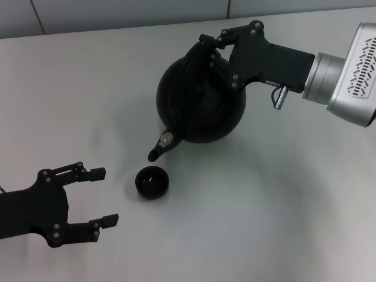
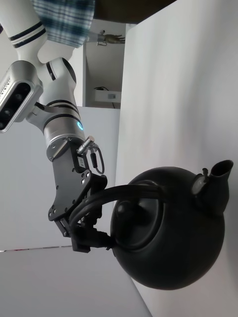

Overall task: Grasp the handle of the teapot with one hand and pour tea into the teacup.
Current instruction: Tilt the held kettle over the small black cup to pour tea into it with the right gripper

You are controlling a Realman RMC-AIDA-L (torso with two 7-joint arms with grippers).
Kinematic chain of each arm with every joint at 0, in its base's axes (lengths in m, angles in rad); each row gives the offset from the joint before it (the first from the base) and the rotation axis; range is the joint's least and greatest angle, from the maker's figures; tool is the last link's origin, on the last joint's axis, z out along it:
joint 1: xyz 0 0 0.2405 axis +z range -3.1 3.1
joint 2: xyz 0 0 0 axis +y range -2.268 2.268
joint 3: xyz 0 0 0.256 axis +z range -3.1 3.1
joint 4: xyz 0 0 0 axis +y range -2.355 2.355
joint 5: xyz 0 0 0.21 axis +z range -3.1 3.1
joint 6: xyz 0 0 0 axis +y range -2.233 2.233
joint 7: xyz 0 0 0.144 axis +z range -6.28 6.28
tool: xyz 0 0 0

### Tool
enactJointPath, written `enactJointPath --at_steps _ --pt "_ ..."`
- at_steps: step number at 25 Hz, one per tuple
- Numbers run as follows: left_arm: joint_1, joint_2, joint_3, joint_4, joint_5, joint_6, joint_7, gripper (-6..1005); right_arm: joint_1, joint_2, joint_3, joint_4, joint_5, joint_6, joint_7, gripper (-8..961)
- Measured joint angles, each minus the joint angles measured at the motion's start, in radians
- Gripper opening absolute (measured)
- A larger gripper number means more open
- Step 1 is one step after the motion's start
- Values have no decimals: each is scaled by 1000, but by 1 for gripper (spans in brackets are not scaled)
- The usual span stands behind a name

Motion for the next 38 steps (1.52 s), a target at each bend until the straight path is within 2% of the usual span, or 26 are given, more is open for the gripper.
enactJointPath --at_steps 38 --pt "3 -1 -9 -2 0 0 0 822 5 2 -24 -8 14 5 -116 89"
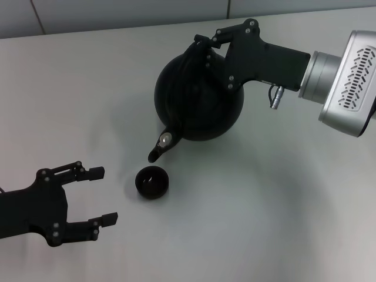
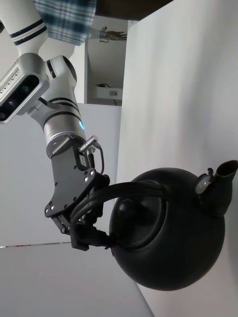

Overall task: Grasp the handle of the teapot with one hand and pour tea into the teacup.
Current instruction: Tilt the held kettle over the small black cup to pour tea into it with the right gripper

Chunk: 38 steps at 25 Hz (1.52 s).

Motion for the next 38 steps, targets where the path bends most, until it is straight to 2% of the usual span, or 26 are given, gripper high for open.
enactJointPath --at_steps 38 --pt "3 -17 0 4 0 -17 2 821 -6 0 -26 -2 0 -28 -110 83"
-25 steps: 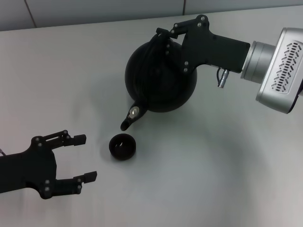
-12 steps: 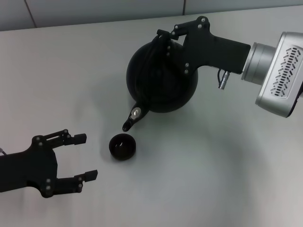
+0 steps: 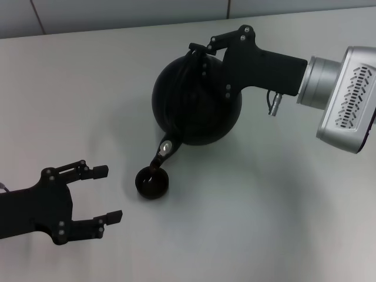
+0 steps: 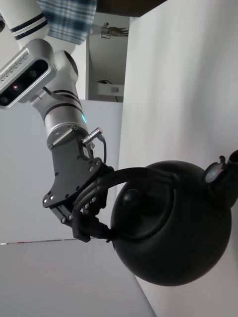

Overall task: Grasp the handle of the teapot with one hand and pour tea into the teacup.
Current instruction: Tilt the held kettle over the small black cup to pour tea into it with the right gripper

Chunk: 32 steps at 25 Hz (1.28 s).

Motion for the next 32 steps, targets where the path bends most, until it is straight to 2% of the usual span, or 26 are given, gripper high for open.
enactJointPath --at_steps 32 --pt "2 -2 -3 -1 0 -13 3 821 -2 0 -8 -1 0 0 -83 81"
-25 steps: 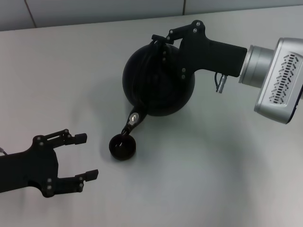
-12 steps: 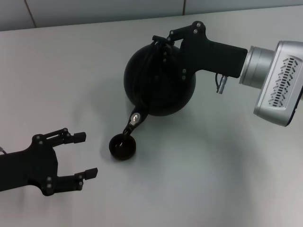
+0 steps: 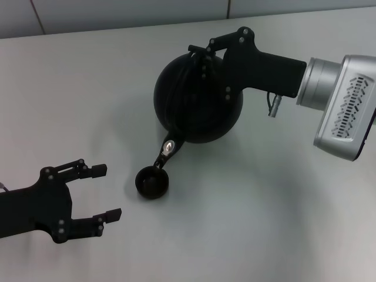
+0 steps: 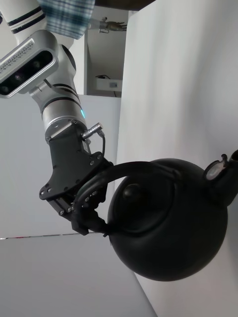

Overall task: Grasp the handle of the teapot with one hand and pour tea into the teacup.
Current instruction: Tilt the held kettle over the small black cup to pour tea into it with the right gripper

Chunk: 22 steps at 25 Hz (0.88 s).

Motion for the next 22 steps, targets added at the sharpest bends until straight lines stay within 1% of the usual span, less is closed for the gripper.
enactJointPath --at_steps 13,16,19,22 --pt "-1 -2 0 1 0 -13 0 819 -1 1 -19 -8 1 0 -20 81" --pt "-1 -3 0 0 0 -14 0 819 -2 2 -20 -2 35 0 -13 80" --pt "-1 -3 0 0 0 -15 0 819 -5 2 -21 8 72 1 19 81" --pt "-1 -3 0 0 0 -15 0 819 -12 1 -16 10 76 6 76 84"
